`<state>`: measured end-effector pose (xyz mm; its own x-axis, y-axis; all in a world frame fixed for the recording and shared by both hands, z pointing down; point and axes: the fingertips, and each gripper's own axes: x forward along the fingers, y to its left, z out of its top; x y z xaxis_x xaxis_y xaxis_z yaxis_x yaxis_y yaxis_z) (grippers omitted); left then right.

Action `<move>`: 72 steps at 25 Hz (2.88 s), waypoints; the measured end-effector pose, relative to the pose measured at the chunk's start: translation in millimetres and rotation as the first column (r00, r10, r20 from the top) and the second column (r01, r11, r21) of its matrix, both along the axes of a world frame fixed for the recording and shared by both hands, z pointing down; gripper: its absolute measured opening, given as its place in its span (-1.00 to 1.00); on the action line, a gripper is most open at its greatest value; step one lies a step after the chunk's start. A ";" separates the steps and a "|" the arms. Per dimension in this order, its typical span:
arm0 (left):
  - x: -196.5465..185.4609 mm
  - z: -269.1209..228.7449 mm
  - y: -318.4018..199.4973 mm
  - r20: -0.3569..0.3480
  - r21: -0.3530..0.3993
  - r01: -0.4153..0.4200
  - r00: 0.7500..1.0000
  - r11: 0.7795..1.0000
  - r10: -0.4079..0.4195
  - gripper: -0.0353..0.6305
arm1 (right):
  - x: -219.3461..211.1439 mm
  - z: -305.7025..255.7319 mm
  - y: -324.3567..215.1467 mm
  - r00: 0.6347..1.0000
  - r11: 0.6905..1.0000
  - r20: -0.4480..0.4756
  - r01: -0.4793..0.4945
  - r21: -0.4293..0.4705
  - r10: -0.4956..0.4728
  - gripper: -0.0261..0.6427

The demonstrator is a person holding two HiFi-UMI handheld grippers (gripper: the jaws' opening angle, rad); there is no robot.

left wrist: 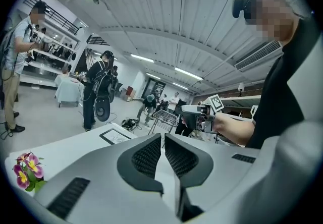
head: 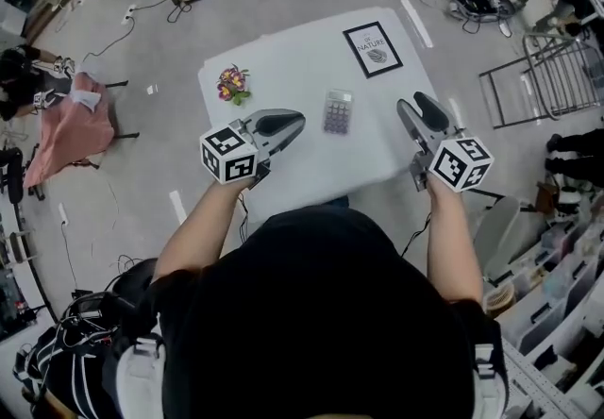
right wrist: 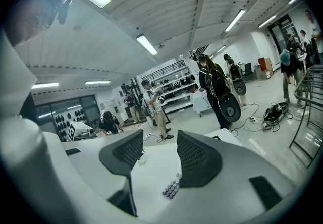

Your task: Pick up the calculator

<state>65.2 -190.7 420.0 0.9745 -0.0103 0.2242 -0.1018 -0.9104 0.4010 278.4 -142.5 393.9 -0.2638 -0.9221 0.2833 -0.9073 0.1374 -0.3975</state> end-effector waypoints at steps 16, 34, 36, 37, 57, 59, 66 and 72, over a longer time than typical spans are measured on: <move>25.0 28.7 -47.0 0.037 -0.048 0.098 0.995 0.994 -0.096 -0.78 | 32.8 35.2 -68.2 0.995 0.993 0.039 0.093 -0.070 -0.091 -0.27; 43.1 101.4 -59.1 0.129 -0.156 0.181 0.978 0.971 -0.162 -0.79 | 29.0 137.5 -115.1 0.968 0.942 0.103 0.246 -0.231 -0.227 -0.26; 49.1 109.3 -57.0 0.136 -0.181 0.182 0.978 0.967 -0.158 -0.80 | 28.5 149.9 -119.1 0.964 0.932 0.109 0.263 -0.250 -0.243 -0.26; 52.6 113.6 -56.4 0.140 -0.191 0.180 0.978 0.965 -0.154 -0.80 | 28.2 156.0 -121.6 0.962 0.927 0.112 0.272 -0.259 -0.250 -0.26; 82.3 212.9 -10.4 0.269 -0.330 0.187 0.958 0.925 -0.098 -0.80 | -9.9 297.4 -138.4 0.888 0.779 0.208 0.459 -0.427 -0.409 -0.28; 81.8 224.9 -4.9 0.284 -0.340 0.191 0.954 0.921 -0.093 -0.80 | -12.1 308.4 -140.3 0.885 0.769 0.216 0.466 -0.437 -0.413 -0.28; 85.3 277.4 17.6 0.351 -0.377 0.187 0.935 0.907 -0.047 -0.79 | -18.4 336.6 -147.3 0.878 0.748 0.243 0.479 -0.458 -0.413 -0.28; 85.5 303.3 27.1 0.373 -0.408 0.210 0.926 0.888 -0.047 -0.80 | -22.0 355.7 -147.0 0.862 0.720 0.255 0.506 -0.475 -0.437 -0.28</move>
